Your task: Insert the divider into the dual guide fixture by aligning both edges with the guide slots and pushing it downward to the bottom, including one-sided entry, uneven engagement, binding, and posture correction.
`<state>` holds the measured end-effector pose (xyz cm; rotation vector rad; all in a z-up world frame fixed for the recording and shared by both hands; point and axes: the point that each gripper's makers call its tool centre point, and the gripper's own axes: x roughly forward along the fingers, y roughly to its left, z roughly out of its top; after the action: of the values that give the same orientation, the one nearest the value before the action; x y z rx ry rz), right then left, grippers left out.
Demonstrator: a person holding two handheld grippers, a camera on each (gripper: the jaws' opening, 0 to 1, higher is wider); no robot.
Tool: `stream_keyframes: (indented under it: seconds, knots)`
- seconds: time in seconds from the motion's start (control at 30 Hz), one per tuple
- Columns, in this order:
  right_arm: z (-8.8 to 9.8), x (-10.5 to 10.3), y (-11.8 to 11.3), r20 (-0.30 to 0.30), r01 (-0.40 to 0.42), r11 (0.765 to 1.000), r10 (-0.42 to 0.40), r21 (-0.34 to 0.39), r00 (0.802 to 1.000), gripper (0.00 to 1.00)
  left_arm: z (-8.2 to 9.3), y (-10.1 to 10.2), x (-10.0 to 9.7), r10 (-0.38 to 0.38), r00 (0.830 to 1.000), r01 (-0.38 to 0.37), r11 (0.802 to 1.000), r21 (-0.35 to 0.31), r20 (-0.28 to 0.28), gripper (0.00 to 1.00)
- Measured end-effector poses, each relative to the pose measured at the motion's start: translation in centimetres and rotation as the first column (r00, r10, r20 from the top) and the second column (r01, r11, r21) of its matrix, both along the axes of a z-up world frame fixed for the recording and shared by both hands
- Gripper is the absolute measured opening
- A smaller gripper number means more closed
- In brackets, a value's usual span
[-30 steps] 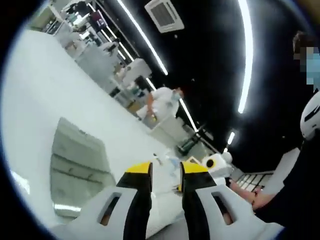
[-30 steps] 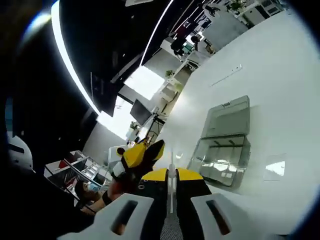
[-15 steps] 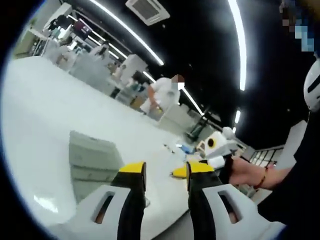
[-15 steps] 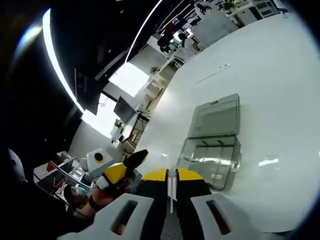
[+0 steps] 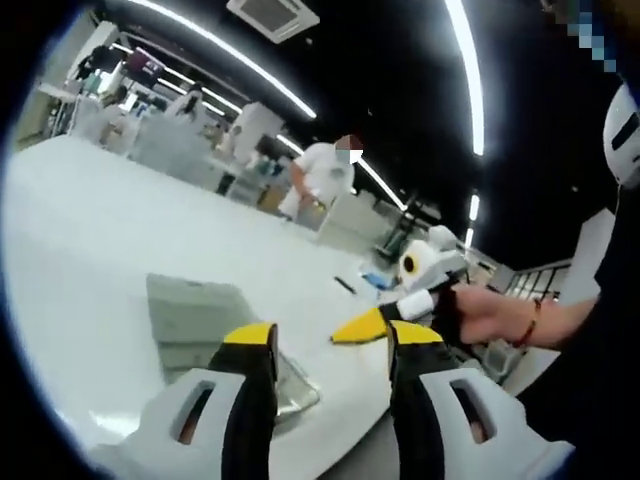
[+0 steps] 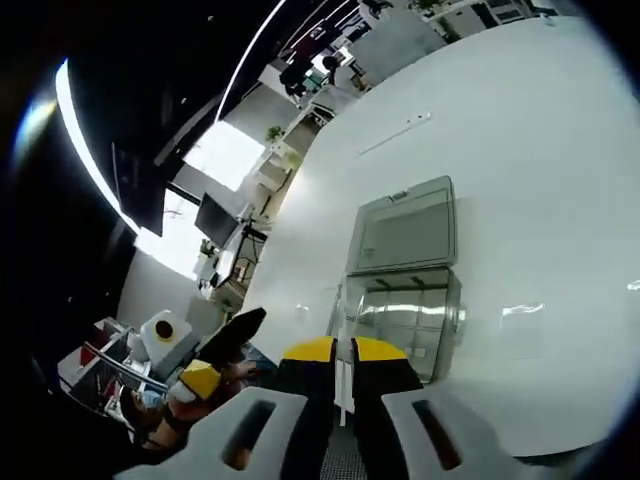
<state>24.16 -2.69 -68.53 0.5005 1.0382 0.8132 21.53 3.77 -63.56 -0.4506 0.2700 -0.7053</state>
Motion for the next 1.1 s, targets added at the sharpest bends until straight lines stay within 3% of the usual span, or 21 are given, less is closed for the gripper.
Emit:
stream_keyframes:
  seconds: [0.1,0.33,0.4,0.63,0.93,1.1]
  knots:
    - [-0.9,0.0,0.0,-0.002,-0.019,0.998,0.019,-0.068,1.0,0.0,-0.2,0.0,-0.4,-0.015,1.0,0.015,1.0,0.024,0.002,0.47]
    - [-1.6,0.4,0.7,-0.019,-0.014,0.994,0.012,-0.112,1.0,0.0,-0.2,0.4,-1.4,-0.047,0.999,0.045,0.995,0.088,0.021,0.53]
    - [-2.2,0.7,0.5,-0.016,-0.01,0.986,0.008,-0.166,1.0,0.0,-0.5,0.8,-1.6,-0.059,0.998,0.058,0.994,0.092,0.017,0.54]
    - [-2.6,1.3,0.6,-0.05,0.005,0.984,-0.014,-0.179,0.999,0.0,-0.8,1.1,-1.9,-0.072,0.997,0.069,0.99,0.125,0.022,0.59]
    - [-3.2,2.5,1.3,-0.069,0.026,0.977,-0.041,-0.211,0.997,0.0,-1.0,1.5,-2.0,-0.05,0.999,0.05,0.997,0.061,0.008,0.62]
    - [-3.6,2.3,1.3,-0.084,0.037,0.974,-0.057,-0.223,0.995,0.0,-1.3,1.8,-1.6,-0.054,0.998,0.051,0.994,0.101,0.018,0.67]
